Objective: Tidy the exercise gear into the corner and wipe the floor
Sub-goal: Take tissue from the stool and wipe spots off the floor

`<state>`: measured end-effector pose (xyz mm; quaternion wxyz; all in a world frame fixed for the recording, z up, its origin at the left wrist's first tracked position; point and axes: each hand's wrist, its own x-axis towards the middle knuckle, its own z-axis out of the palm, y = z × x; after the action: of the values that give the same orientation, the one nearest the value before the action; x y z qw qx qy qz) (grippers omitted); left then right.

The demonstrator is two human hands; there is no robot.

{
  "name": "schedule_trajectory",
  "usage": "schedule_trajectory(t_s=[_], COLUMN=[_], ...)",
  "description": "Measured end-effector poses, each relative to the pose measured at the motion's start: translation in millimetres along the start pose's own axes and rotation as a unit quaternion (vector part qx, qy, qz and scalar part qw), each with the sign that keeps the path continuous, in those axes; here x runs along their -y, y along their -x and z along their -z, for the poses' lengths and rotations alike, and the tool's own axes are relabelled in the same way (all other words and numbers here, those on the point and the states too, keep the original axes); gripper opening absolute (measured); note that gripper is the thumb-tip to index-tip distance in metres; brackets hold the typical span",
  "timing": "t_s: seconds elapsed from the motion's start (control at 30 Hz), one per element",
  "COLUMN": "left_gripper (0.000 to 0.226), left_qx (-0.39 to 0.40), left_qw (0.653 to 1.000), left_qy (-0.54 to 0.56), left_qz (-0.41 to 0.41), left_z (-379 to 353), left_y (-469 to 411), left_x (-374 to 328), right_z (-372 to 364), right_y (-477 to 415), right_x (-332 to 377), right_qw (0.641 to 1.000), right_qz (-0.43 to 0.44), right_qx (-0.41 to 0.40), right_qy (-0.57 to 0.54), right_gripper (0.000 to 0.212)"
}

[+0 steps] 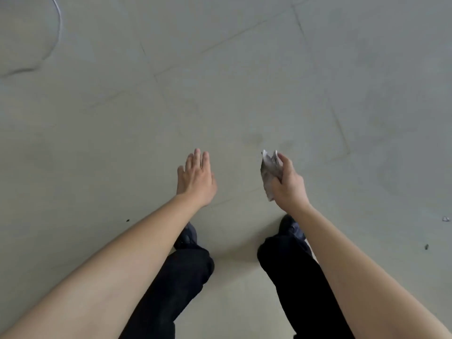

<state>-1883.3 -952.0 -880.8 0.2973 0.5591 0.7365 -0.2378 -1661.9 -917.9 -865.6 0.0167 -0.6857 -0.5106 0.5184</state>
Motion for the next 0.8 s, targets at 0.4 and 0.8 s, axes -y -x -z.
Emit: schedule_trajectory(t_s=[0.4, 0.8], left_gripper=[0.069, 0.056], left_qx=[-0.127, -0.297], left_qw=[0.988, 0.942], left_qy=[0.015, 0.131], left_qz=[0.090, 0.088], left_z=[-153, -196], left_y=[-233, -310], left_x=[102, 133], right_z=[-185, -294], right_y=[-230, -189], right_x=[-32, -136], right_qw=[0.952, 0.755], right_qz=[0.261, 0.501], right_qx=[0.000, 0.115], right_qy=[0.162, 0.408], right_gripper=[0.062, 0.066])
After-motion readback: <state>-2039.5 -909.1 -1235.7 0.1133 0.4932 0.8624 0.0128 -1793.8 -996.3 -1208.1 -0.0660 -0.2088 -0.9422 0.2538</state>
